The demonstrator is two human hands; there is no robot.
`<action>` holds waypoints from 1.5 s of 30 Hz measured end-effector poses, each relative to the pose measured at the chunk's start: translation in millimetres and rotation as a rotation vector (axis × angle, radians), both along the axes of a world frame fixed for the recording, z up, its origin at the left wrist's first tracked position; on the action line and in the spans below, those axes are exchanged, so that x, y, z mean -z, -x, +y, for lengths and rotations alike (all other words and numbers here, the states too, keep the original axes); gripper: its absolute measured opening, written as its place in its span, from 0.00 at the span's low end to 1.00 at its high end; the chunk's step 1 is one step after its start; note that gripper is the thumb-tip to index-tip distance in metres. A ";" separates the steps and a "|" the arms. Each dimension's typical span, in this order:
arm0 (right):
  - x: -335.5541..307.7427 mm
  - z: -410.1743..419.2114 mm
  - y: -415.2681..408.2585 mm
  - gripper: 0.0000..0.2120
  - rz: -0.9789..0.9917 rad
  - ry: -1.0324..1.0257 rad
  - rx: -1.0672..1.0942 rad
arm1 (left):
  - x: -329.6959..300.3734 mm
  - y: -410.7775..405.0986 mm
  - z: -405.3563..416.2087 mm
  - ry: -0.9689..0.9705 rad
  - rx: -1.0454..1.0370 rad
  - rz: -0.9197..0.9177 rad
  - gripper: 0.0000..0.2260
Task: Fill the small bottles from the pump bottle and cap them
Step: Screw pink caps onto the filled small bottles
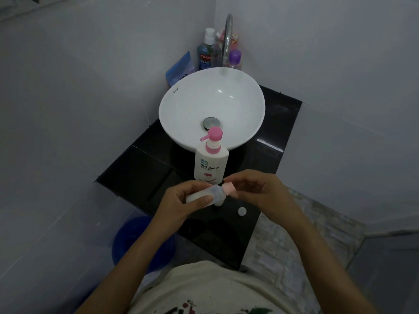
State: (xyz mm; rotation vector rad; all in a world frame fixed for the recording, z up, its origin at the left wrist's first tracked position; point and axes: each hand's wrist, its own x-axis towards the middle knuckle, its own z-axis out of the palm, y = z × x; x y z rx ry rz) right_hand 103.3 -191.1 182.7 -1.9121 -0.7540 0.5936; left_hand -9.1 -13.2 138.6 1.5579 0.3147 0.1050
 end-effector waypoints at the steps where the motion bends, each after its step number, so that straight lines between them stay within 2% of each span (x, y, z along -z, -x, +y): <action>1: 0.7 -0.6 -0.3 0.12 0.012 0.010 0.000 | -0.3 -0.7 -1.1 -0.002 0.007 -0.003 0.10; 3: 0.4 2.2 3.1 0.05 0.041 0.065 0.041 | -1.7 -0.8 -2.6 0.001 0.011 -0.008 0.11; 4: 1.3 4.8 5.5 0.06 0.023 0.116 0.080 | -1.6 -0.8 -2.8 0.004 0.010 -0.008 0.11; 6: 4.3 8.6 8.1 0.19 -0.035 0.235 0.134 | -0.9 -0.9 -2.6 0.001 0.007 -0.005 0.11; 7: 3.9 9.4 8.3 0.22 -0.047 0.271 0.133 | -1.3 -0.9 -2.6 -0.002 0.006 -0.007 0.11; 8: 2.4 8.8 7.9 0.21 -0.033 0.267 0.118 | -2.1 -0.8 -2.6 -0.001 0.004 -0.011 0.11; 10: -1.0 4.0 3.9 0.11 0.058 0.180 0.033 | -3.3 0.1 -2.1 0.008 -0.004 -0.016 0.11; 13: -2.0 3.5 5.5 0.06 0.096 0.102 -0.008 | -4.6 2.2 -1.6 0.008 -0.008 -0.023 0.11; 17: 0.8 11.8 12.9 0.19 0.013 0.278 0.097 | -3.7 3.3 -1.9 0.000 -0.012 -0.017 0.12; 20: -4.1 2.8 5.8 0.07 0.085 0.156 -0.017 | -4.3 4.3 -1.2 0.004 -0.024 -0.021 0.13; 23: -5.5 2.1 8.0 0.05 0.050 0.168 -0.035 | -4.7 5.2 -2.4 0.004 -0.018 -0.030 0.13; 26: -1.7 10.3 15.9 0.21 0.016 0.281 0.100 | -3.0 5.4 -4.5 -0.014 -0.006 -0.030 0.14; 27: -2.4 10.1 16.6 0.22 0.034 0.268 0.105 | -2.7 5.8 -4.6 -0.017 -0.004 -0.031 0.14; 30: -7.1 3.2 11.5 0.10 0.096 0.151 -0.028 | -2.6 7.1 -3.5 -0.010 -0.014 -0.032 0.14; 32: -6.6 2.7 12.5 0.05 0.062 0.161 -0.035 | -2.4 7.9 -3.4 0.006 -0.017 -0.028 0.14; 36: -0.1 8.4 18.3 0.19 0.046 0.249 0.104 | -1.4 8.0 -5.6 0.002 -0.011 -0.027 0.14; 39: -2.6 2.5 14.4 0.07 0.144 0.101 -0.006 | -2.5 8.4 -4.7 -0.002 -0.022 -0.033 0.13; 41: -1.2 1.9 13.8 0.04 0.110 0.119 -0.029 | -2.4 9.0 -4.2 -0.013 -0.025 -0.027 0.14; 42: 1.1 3.9 15.4 0.05 0.091 0.149 0.000 | -1.9 9.1 -4.2 -0.016 -0.023 -0.024 0.14; 44: 4.3 8.4 19.4 0.14 0.090 0.188 0.095 | -1.6 8.6 -4.9 -0.014 -0.019 -0.020 0.14; 45: 5.2 8.2 19.7 0.15 0.111 0.175 0.121 | -1.6 8.3 -5.1 -0.010 -0.021 -0.020 0.14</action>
